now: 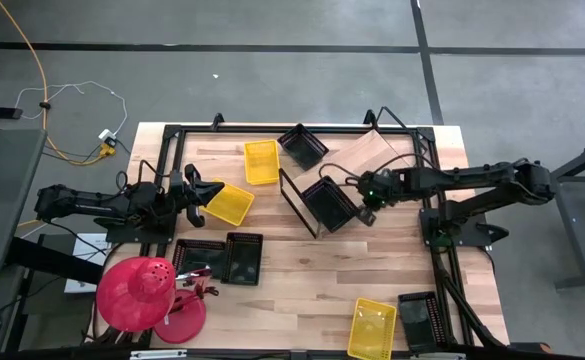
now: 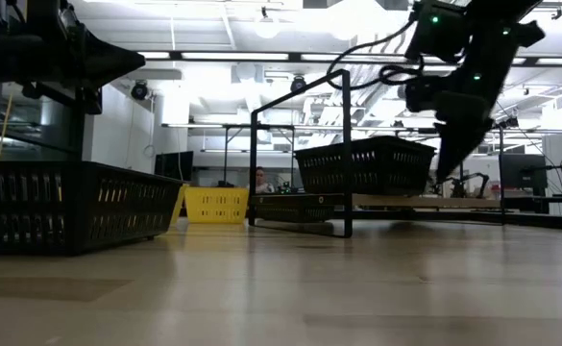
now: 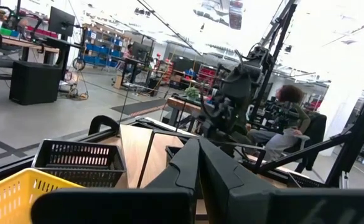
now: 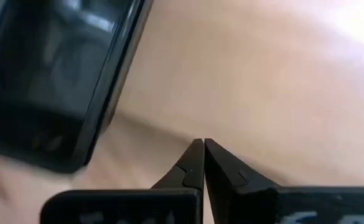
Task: Stack baskets on shelf by color
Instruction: Stack the black bin on top of the black bin on the shelf
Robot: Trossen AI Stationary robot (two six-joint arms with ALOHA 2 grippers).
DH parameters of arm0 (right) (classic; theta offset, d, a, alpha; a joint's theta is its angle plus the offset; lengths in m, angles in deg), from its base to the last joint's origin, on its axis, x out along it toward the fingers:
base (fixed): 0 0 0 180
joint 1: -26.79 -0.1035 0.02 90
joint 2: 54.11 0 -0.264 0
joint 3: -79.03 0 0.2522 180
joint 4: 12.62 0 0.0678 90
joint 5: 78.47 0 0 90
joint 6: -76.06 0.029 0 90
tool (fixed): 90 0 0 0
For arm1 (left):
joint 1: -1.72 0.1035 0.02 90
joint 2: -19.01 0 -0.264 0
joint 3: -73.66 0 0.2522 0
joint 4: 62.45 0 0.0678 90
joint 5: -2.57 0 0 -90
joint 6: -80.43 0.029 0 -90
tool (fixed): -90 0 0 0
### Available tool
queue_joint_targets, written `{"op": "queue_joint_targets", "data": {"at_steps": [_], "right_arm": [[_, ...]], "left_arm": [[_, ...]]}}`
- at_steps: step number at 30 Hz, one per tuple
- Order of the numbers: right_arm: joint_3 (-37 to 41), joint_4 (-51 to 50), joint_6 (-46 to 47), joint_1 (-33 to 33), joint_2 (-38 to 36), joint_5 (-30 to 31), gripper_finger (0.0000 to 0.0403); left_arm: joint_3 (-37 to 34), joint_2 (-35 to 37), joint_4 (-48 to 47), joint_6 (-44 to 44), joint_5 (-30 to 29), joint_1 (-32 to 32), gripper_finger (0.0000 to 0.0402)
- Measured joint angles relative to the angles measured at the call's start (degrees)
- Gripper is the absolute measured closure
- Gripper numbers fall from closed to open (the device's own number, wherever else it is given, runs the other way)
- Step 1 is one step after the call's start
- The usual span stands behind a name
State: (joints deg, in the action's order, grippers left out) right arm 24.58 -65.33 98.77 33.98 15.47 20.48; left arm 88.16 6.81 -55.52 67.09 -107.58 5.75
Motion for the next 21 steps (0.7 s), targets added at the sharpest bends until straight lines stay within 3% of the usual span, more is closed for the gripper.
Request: {"op": "queue_joint_targets", "data": {"at_steps": [5, 21], "right_arm": [[0.0, 0.0, 2.1, -4.1, 0.0, -4.8, 0.0403], [0.0, 11.0, 2.9, -6.6, 0.0, -6.7, 0.0403]], "left_arm": [[0.0, 0.0, 0.0, 0.0, 0.0, 0.0, 0.0401], [0.0, 0.0, 0.0, 0.0, 0.0, 0.0, 0.0401]]}}
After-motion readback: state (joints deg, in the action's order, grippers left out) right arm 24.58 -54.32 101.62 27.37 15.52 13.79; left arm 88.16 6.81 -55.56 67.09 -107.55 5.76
